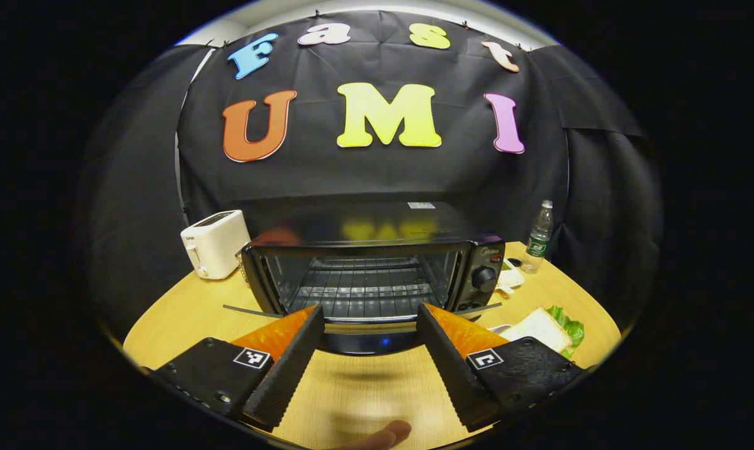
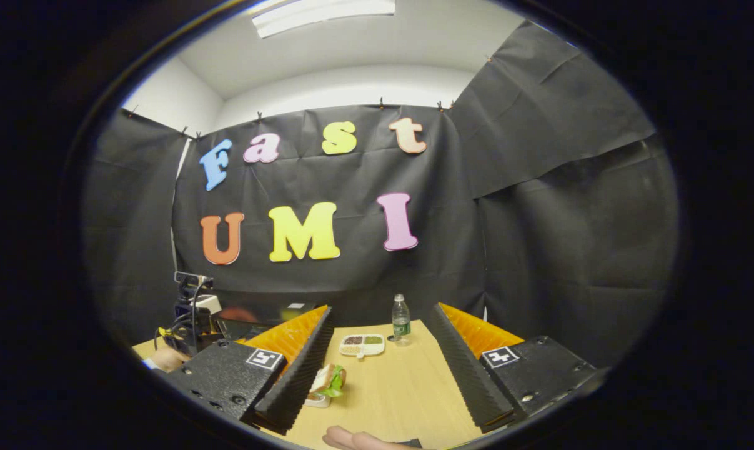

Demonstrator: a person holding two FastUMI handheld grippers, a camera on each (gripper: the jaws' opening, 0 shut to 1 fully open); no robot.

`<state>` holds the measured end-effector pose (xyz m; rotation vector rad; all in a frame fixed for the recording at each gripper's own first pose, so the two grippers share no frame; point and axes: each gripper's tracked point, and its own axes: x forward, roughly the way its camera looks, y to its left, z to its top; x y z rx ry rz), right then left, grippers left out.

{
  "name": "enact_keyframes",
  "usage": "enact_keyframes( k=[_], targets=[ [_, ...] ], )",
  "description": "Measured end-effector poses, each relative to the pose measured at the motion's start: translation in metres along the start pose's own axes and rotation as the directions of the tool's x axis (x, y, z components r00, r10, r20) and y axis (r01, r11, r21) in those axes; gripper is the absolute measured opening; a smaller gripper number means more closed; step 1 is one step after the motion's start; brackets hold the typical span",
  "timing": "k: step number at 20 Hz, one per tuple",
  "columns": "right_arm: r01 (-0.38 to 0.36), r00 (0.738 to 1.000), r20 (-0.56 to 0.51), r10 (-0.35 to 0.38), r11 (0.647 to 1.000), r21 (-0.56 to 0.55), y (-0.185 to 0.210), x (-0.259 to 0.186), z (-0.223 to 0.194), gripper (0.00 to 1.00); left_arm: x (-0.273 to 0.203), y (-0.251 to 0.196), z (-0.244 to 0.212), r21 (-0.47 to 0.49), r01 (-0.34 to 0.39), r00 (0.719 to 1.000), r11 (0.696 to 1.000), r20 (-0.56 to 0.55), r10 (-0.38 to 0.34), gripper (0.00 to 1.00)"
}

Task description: Open the electric oven with the left hand, put the food in, and close the electric oven.

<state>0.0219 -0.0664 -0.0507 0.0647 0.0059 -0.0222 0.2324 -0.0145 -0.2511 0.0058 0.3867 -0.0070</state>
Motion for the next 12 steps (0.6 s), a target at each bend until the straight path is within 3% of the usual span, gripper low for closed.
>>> enact_keyframes(
  k=[6,7,8,12],
  targets=[
    [-0.02,1.0,-0.006,0.02,1.0,-0.01,0.012,-0.005,-0.006,0.95,-0.023,-0.002,-0.046,-0.003,0.0,1.0,1.0,-0.018,0.0,0.99],
    [-0.023,1.0,-0.005,0.023,1.0,-0.011,0.014,-0.005,-0.007,1.0,-0.025,-0.002,-0.052,-0.003,0.0,1.0,1.0,-0.02,0.0,0.99],
    [-0.026,1.0,-0.008,0.026,1.0,-0.014,0.016,-0.005,-0.008,0.95,-0.026,-0.001,-0.058,-0.006,0.002,1.0,1.0,-0.023,-0.002,0.99],
    [-0.029,0.999,-0.016,0.028,0.999,-0.022,0.022,-0.005,-0.015,0.95,-0.031,-0.002,-0.083,-0.012,0.002,0.999,1.0,-0.043,-0.003,0.99]
  ],
)
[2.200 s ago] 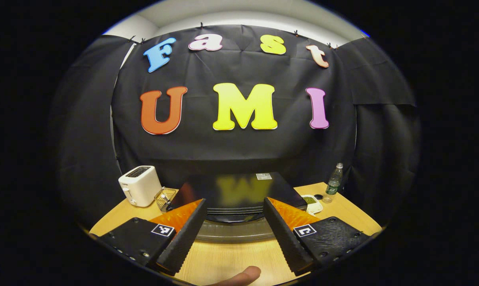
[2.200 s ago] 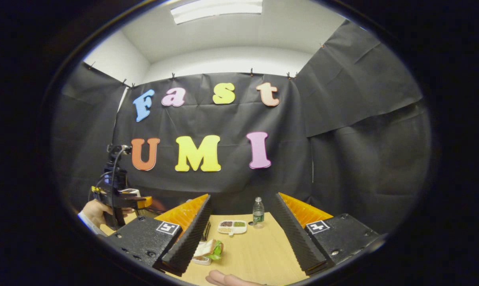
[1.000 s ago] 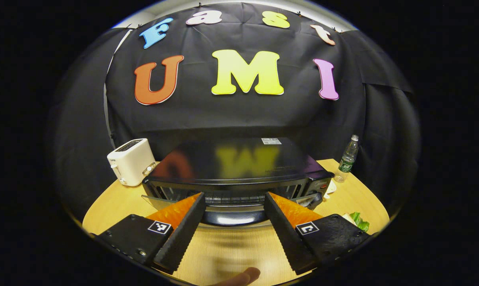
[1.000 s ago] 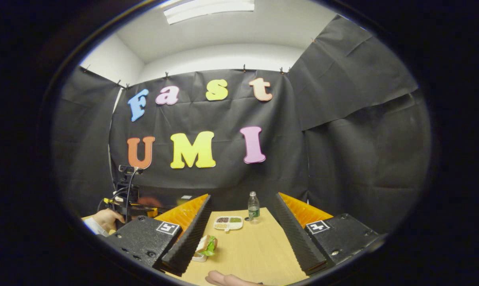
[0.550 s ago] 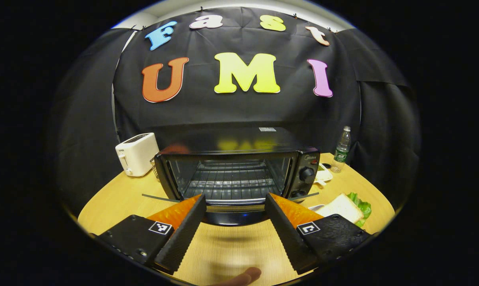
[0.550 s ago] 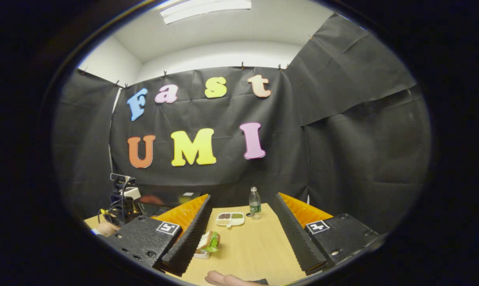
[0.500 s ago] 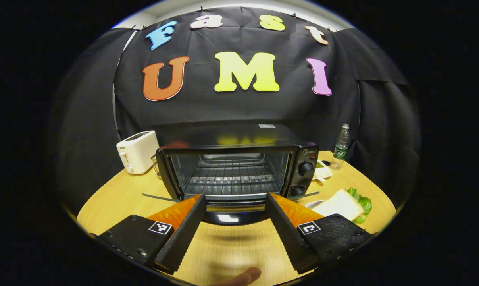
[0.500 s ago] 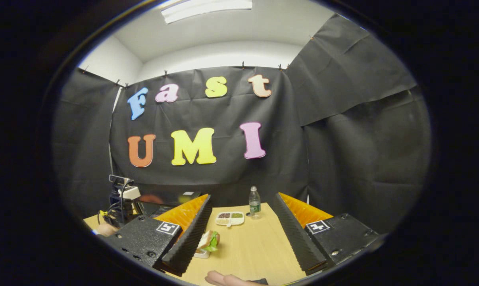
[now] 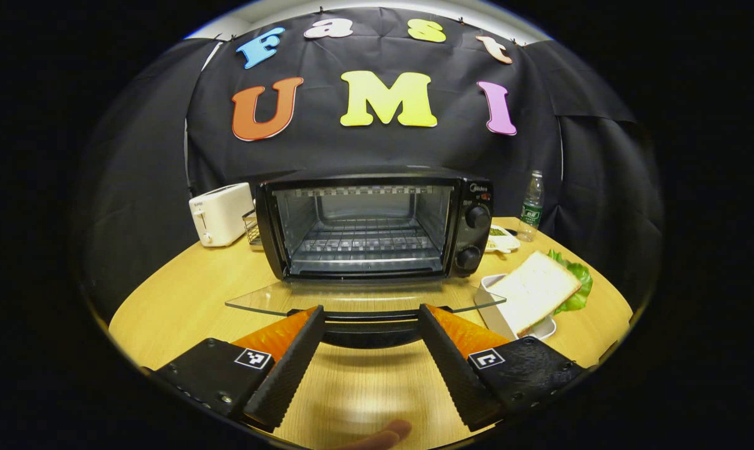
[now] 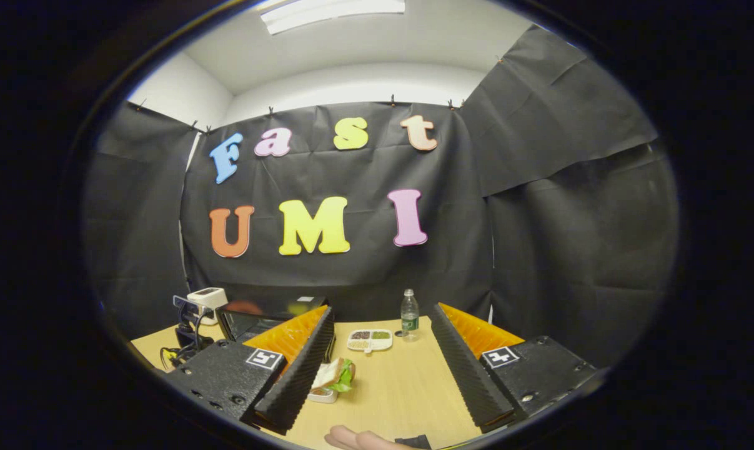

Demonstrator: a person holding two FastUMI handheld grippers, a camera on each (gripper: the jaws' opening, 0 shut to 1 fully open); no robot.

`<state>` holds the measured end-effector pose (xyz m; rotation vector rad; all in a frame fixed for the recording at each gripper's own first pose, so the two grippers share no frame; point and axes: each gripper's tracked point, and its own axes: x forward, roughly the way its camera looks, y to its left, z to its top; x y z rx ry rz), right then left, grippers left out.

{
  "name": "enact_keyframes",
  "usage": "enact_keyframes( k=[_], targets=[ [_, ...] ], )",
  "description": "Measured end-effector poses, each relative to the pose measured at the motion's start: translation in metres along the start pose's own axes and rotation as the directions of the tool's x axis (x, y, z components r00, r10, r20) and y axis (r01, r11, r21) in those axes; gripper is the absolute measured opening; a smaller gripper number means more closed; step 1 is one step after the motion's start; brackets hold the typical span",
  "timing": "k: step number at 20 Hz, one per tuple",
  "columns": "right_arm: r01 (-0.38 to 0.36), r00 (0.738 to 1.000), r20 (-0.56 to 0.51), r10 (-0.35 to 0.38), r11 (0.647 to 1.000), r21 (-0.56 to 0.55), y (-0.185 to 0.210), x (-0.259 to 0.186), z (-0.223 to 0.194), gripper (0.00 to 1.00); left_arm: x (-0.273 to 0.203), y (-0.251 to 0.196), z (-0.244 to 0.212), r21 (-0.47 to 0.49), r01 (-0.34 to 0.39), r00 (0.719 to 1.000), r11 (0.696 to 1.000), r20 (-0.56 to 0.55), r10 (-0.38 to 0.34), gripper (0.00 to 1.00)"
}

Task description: Open the electric oven with the left hand, put the food in, and close the electric oven.

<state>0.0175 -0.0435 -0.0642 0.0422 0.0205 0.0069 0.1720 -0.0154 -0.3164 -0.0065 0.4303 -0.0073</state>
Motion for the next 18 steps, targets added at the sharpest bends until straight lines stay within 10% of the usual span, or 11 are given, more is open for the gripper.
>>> enact_keyframes(
  k=[8,18],
  targets=[
    [0.009,1.0,-0.008,-0.009,1.0,0.002,0.002,0.0,0.0,0.95,0.007,0.002,-0.05,-0.043,0.023,0.996,0.999,-0.081,-0.026,0.96],
    [0.003,1.0,-0.001,-0.003,1.0,-0.025,0.008,0.019,0.012,0.95,-0.054,0.035,0.014,-0.008,-0.045,0.996,0.999,0.071,0.046,0.94]
  ],
)
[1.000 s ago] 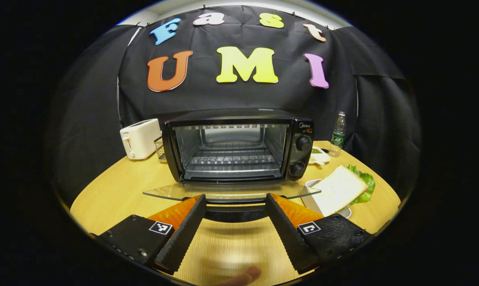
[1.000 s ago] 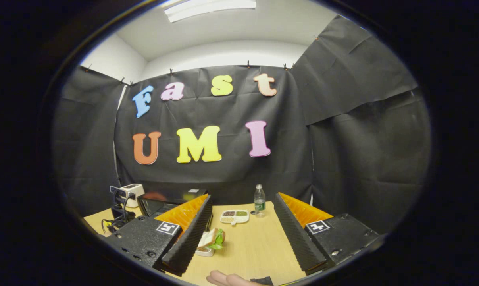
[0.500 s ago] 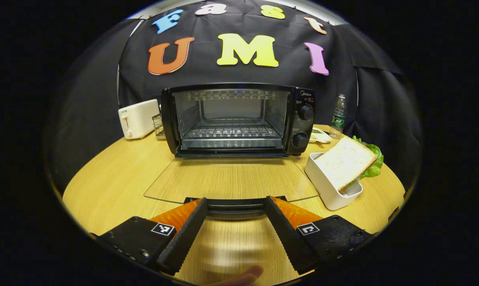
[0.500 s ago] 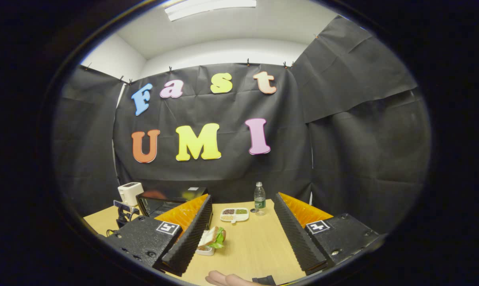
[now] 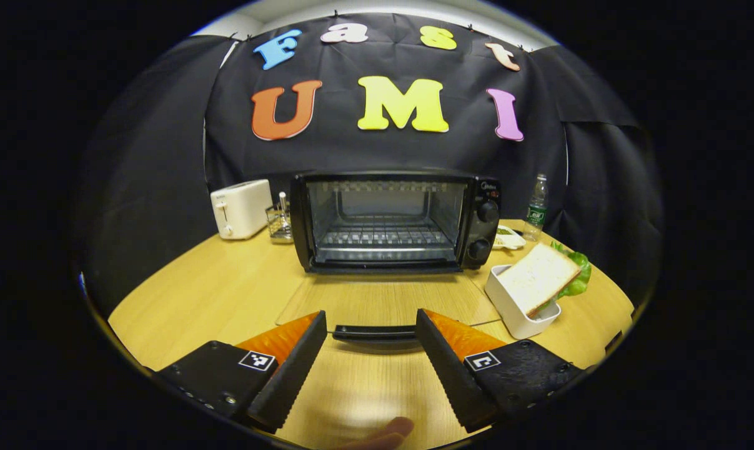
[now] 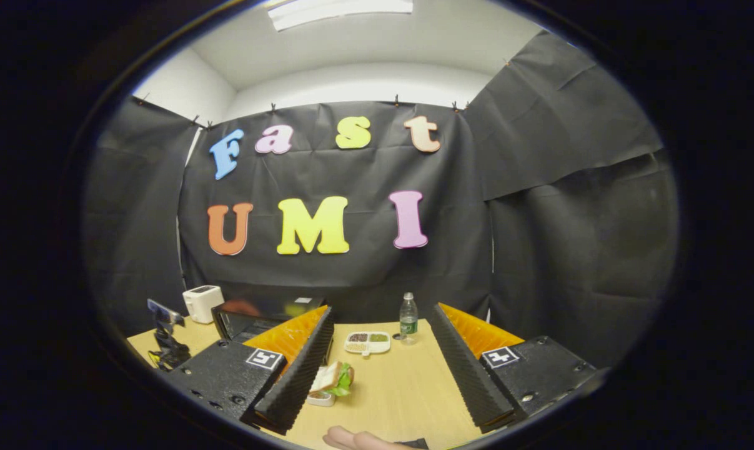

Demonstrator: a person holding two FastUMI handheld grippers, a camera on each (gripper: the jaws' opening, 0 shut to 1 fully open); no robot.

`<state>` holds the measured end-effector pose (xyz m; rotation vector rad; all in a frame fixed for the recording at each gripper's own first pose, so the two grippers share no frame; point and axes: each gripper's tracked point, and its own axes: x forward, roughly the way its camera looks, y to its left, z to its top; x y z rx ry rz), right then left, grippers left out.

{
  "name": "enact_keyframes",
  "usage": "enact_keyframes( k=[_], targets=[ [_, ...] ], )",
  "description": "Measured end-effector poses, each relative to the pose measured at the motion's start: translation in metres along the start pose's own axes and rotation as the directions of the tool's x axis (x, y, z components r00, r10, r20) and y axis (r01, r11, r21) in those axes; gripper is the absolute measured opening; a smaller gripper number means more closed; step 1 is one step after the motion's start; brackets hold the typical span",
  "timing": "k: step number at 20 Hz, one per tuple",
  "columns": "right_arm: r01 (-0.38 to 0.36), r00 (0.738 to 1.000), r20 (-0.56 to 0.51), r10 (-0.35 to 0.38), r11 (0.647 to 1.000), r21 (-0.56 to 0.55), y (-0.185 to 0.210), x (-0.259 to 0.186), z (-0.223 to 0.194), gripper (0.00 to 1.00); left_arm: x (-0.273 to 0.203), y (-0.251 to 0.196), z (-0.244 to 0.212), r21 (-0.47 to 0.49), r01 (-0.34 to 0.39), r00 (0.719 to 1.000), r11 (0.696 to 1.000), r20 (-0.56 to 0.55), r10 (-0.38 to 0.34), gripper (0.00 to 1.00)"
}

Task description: Open the electric oven with the left hand, put the food in, and close the electric oven.

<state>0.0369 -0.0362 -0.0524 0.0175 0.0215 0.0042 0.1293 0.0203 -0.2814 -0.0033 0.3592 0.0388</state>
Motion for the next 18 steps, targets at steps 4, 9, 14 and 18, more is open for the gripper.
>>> enact_keyframes(
  k=[4,9,14,18],
  targets=[
    [0.007,0.998,-0.067,-0.008,1.0,-0.006,-0.008,0.036,-0.013,1.0,-0.044,0.01,0.065,0.04,-0.039,0.993,0.998,0.116,0.035,0.94],
    [-0.043,0.971,-0.235,0.044,0.999,0.009,-0.002,0.09,-0.059,0.95,-0.094,0.01,0.121,0.021,-0.031,0.974,0.999,0.226,0.025,0.94],
    [-0.275,0.81,-0.507,0.296,0.954,0.118,0.035,0.138,-0.129,0.95,-0.134,0.027,0.166,-0.005,-0.057,0.953,0.998,0.298,0.056,0.95],
    [-0.287,0.622,-0.686,0.379,0.925,0.251,0.049,0.164,-0.192,0.92,-0.156,0.033,0.193,-0.008,-0.08,0.932,0.997,0.355,0.078,0.95]
  ],
)
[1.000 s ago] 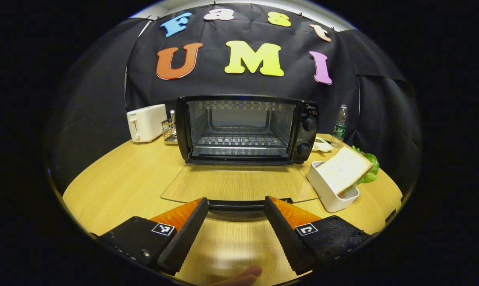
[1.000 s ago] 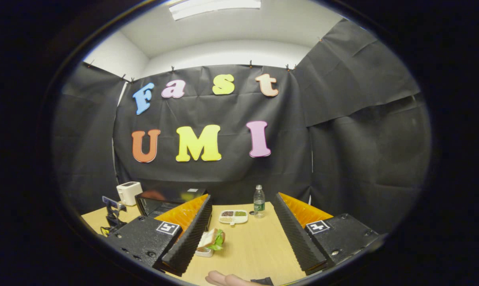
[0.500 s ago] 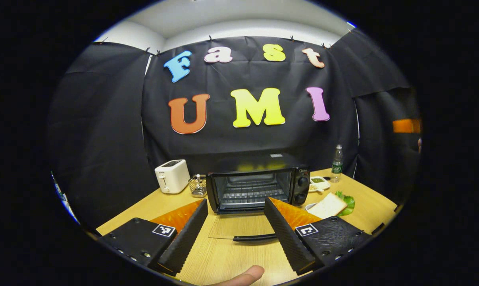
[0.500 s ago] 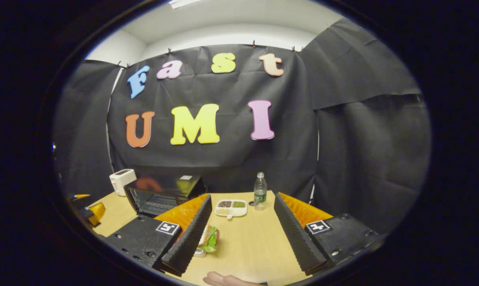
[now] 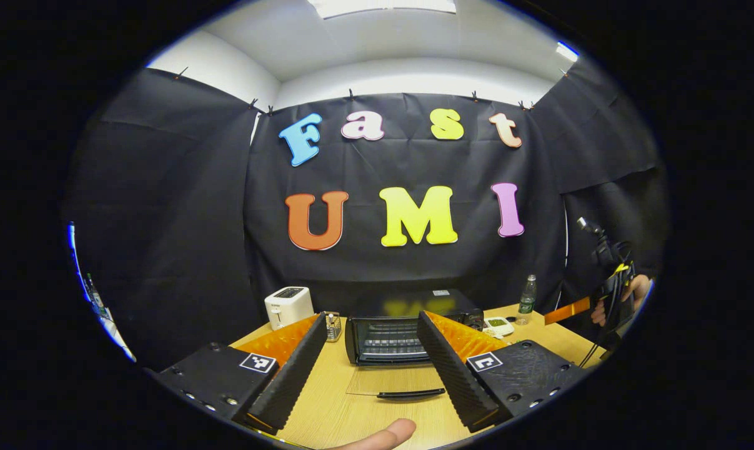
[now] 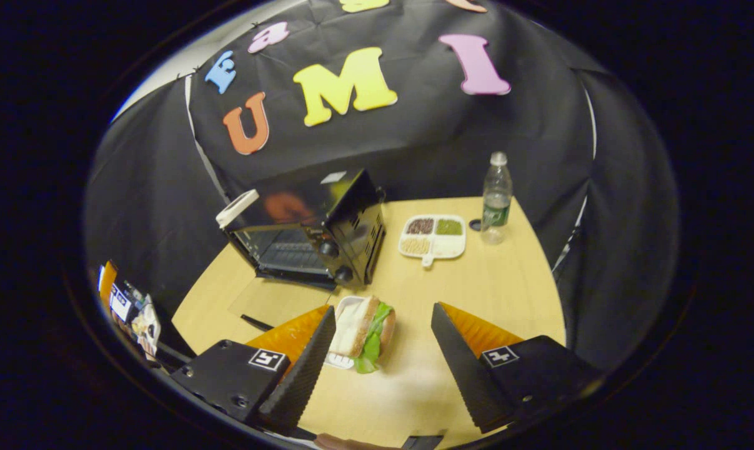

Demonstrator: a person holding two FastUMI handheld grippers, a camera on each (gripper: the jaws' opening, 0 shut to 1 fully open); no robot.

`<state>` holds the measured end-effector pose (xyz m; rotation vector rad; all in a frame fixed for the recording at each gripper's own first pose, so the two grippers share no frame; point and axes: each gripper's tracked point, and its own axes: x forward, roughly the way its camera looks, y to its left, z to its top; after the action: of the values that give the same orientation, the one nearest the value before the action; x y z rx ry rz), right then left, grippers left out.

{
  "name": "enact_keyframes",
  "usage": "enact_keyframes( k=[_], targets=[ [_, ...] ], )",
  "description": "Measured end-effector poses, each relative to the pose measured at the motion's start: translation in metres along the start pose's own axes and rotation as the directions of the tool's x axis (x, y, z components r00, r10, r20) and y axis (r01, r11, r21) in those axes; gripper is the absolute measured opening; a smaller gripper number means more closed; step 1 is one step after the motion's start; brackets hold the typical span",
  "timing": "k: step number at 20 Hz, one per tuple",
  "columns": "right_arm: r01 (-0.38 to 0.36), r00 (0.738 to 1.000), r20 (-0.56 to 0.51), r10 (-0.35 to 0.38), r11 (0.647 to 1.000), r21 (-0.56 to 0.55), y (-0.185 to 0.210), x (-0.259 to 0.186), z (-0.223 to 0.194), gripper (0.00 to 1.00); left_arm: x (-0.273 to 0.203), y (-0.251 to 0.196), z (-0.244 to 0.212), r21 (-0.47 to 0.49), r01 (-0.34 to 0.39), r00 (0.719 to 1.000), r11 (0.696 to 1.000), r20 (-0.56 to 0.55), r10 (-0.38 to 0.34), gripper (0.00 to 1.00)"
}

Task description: Open the electric oven with the left hand, put the food in, and close the electric oven.

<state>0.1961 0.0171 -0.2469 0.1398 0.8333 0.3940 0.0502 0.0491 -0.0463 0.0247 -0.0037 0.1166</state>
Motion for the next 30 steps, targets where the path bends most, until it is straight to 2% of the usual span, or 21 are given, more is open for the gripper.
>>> enact_keyframes(
  k=[1,2,3,4,6,7,8,11,12,13,14,15,20,24,25,27,28,29,30],
  targets=[
    [-0.024,0.998,-0.056,0.025,0.999,0.029,0.001,0.011,-0.01,0.92,-0.001,0.001,0.005,-0.005,-0.003,1.0,1.0,0.011,0.003,0.95],
    [-0.046,0.993,-0.11,0.052,0.997,0.062,0.003,0.022,-0.019,0.98,-0.001,0.001,0.009,-0.009,-0.004,1.0,1.0,0.019,0.004,0.95],
    [-0.061,0.985,-0.153,0.076,0.993,0.102,0.003,0.033,-0.025,0.98,-0.003,0.001,0.013,-0.012,-0.005,1.0,1.0,0.03,0.006,0.95],
    [-0.078,0.977,-0.187,0.103,0.988,0.136,0.003,0.041,-0.03,0.9,-0.003,0.0,0.016,-0.011,-0.001,0.999,1.0,0.038,0.002,0.95],
    [-0.105,0.96,-0.234,0.15,0.975,0.195,0.005,0.052,-0.034,0.89,-0.004,-0.003,0.017,-0.005,0.002,0.999,1.0,0.047,-0.001,0.95],
    [-0.116,0.952,-0.255,0.171,0.969,0.218,0.006,0.057,-0.036,0.95,-0.003,-0.004,0.017,0.001,0.005,0.999,1.0,0.043,-0.005,0.95],
    [-0.123,0.943,-0.275,0.189,0.963,0.24,0.008,0.062,-0.04,0.85,-0.002,-0.007,0.015,0.009,0.01,0.999,1.0,0.037,-0.01,0.95],
    [-0.145,0.911,-0.334,0.243,0.945,0.294,0.011,0.074,-0.047,0.83,0.001,-0.012,0.008,0.031,0.02,0.999,0.999,0.026,-0.021,0.95],
    [-0.15,0.896,-0.354,0.267,0.934,0.323,0.014,0.075,-0.05,0.88,0.001,-0.013,0.006,0.038,0.024,0.999,0.999,0.023,-0.025,0.95],
    [-0.16,0.881,-0.373,0.292,0.924,0.348,0.017,0.077,-0.052,0.78,0.0,-0.014,0.005,0.043,0.023,0.999,0.999,0.022,-0.024,0.95],
    [-0.175,0.866,-0.384,0.321,0.913,0.369,0.02,0.078,-0.053,0.82,0.0,-0.014,0.005,0.046,0.022,0.999,0.999,0.023,-0.024,0.95],
    [-0.181,0.852,-0.398,0.339,0.905,0.384,0.022,0.079,-0.055,0.72,0.0,-0.013,0.004,0.045,0.023,0.999,0.999,0.022,-0.024,0.95],
    [-0.161,0.842,-0.426,0.332,0.907,0.39,0.017,0.08,-0.058,0.46,0.003,-0.011,-0.005,0.029,0.026,1.0,0.999,0.01,-0.026,0.95],
    [-0.162,0.842,-0.414,0.346,0.894,0.418,0.019,0.079,-0.059,0.45,0.003,-0.006,-0.012,0.024,0.021,1.0,1.0,-0.002,-0.021,0.95],
    [-0.158,0.845,-0.41,0.344,0.893,0.422,0.02,0.078,-0.059,0.4,0.002,-0.005,-0.012,0.019,0.023,1.0,1.0,-0.003,-0.023,0.95],
    [-0.154,0.85,-0.4,0.341,0.889,0.43,0.023,0.074,-0.058,0.39,-0.001,-0.005,-0.01,0.009,0.03,1.0,1.0,0.0,-0.03,0.95],
    [-0.155,0.855,-0.392,0.339,0.889,0.43,0.026,0.071,-0.056,0.43,-0.002,-0.004,-0.008,0.008,0.033,0.999,0.999,0.005,-0.033,0.95],
    [-0.155,0.862,-0.381,0.334,0.89,0.429,0.028,0.065,-0.055,0.39,-0.004,-0.003,-0.005,0.007,0.036,0.999,0.999,0.012,-0.036,0.95],
    [-0.157,0.87,-0.367,0.329,0.891,0.426,0.029,0.061,-0.052,0.39,-0.004,-0.003,-0.004,0.005,0.042,0.999,0.999,0.019,-0.042,0.95]
  ],
)
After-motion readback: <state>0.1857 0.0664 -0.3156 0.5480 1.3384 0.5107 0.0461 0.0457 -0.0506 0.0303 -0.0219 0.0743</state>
